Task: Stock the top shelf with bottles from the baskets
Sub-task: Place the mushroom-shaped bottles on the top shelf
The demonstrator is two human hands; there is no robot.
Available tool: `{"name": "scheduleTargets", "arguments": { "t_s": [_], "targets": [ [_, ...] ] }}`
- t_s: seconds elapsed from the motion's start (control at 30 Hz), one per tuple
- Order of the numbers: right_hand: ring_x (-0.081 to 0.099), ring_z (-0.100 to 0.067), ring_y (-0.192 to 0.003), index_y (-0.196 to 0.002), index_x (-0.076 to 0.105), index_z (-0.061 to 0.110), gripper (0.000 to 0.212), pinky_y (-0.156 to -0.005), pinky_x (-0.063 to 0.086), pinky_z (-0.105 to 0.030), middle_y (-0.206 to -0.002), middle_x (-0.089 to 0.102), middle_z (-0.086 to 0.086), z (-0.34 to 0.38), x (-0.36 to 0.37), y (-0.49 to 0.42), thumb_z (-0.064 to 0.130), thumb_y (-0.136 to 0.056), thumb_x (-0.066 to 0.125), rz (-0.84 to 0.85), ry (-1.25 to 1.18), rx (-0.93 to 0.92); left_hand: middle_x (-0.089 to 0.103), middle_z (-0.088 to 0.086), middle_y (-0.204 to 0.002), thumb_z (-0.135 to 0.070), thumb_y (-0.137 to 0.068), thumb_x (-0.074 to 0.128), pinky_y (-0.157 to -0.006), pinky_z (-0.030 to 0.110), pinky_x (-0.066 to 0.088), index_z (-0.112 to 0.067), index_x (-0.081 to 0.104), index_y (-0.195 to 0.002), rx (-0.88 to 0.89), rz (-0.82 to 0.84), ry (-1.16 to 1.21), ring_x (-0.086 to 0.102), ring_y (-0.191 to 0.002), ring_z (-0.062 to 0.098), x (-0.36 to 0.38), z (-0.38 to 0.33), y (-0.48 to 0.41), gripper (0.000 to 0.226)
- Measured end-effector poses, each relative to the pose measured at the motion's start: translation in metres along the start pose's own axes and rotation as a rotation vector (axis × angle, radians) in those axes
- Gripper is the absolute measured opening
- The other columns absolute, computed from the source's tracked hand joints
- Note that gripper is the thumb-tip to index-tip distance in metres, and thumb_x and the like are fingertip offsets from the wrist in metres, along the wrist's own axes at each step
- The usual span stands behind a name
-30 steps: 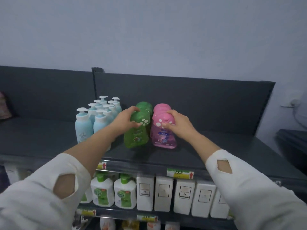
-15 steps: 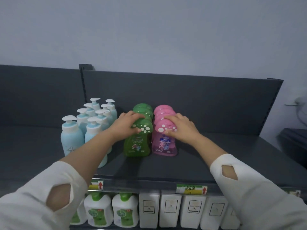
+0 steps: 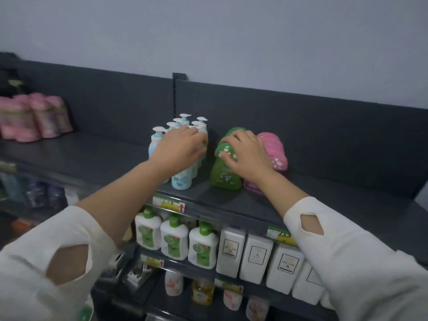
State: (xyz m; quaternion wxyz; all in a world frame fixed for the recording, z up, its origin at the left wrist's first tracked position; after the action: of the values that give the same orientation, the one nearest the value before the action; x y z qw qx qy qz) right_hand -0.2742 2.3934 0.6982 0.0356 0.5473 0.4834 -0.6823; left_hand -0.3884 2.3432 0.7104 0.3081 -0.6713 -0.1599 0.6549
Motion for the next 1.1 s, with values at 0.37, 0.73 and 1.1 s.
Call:
{"name": "scheduleTargets", "arguments": {
  "t_s": [0.37, 0.73, 1.1],
  "targets": [
    [0.060, -0.029, -0.078, -0.094, 0.066, 0.013, 0.033, -0.061, 0.052, -0.033, -0.089, 0.062, -0.007, 0.269, 0.104, 0.027, 0.034, -0.082, 0.044, 0.153, -0.349, -0.502, 0.062, 0.004, -0.106, -0.032, -0.094, 0.045, -0.078, 0.036, 0.039, -0.017, 0.057, -0.111, -0.445, 0.322, -0.271, 0.055, -0.102, 0.028, -0.024, 0.159, 0.265, 0.025],
    [0.046, -0.022, -0.117, -0.131, 0.050, 0.022, 0.038, -0.089, 0.045, -0.037, -0.123, 0.051, -0.001, 0.468, 0.322, 0.082, 0.032, -0.094, 0.047, 0.689, -0.399, -0.697, 0.059, 0.001, -0.124, -0.033, -0.096, 0.043, -0.087, 0.035, 0.044, -0.023, 0.050, -0.124, -0.874, 0.593, -0.113, 0.054, -0.111, 0.022, 0.060, 0.282, 0.499, 0.031],
    [0.045, -0.031, -0.119, -0.139, 0.041, 0.022, 0.051, -0.089, 0.046, -0.041, -0.130, 0.043, -0.010, 0.507, 0.515, 0.187, 0.005, -0.091, 0.044, 1.168, -0.076, -0.925, 0.045, 0.005, -0.138, -0.045, -0.093, 0.046, -0.100, 0.039, 0.038, -0.026, 0.032, -0.142, -1.063, 1.080, 0.201, 0.044, -0.126, 0.026, 0.227, 0.286, 0.650, 0.055]
  ]
}}
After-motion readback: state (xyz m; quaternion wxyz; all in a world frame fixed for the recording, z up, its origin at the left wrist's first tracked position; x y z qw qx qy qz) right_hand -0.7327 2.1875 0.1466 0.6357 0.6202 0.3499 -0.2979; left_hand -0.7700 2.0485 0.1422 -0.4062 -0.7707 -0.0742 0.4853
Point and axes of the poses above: each hand's wrist, its own y-axis away from the middle knuckle, its own x-axis out of the palm, z = x × y, the point moved 9 cm from there along -y, towards the middle knuckle
